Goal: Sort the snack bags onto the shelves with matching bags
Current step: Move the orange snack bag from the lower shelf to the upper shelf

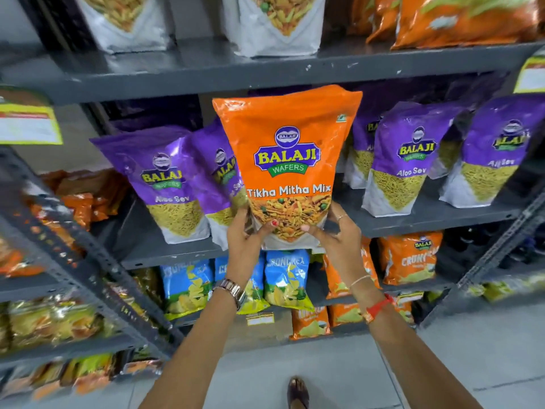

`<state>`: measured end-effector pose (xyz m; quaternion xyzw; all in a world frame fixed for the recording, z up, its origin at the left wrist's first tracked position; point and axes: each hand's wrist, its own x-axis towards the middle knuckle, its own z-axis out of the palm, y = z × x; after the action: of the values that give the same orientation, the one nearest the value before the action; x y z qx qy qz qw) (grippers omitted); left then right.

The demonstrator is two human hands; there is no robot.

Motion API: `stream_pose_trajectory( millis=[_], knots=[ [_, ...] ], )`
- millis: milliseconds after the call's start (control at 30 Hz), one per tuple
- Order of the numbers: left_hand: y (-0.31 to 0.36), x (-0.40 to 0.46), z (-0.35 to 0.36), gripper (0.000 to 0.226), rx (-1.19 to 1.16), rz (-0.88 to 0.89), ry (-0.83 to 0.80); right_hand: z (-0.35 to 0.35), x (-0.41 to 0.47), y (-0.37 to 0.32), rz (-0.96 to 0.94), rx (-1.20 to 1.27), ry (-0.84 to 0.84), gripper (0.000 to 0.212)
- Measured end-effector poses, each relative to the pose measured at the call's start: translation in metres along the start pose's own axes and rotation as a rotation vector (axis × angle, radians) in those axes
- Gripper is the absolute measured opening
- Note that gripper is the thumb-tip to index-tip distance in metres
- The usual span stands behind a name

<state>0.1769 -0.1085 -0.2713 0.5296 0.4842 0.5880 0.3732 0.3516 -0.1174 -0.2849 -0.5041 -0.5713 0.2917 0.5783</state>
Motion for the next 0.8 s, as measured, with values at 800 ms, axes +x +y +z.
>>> stream_pose_trajectory(
  millis=[800],
  knots=[
    [0.288,0.109,-0.139,0.032,-0.064,0.353,0.131,0.094,0.154,-0.285,-0.504,0.089,-0.127,0.07]
  ],
)
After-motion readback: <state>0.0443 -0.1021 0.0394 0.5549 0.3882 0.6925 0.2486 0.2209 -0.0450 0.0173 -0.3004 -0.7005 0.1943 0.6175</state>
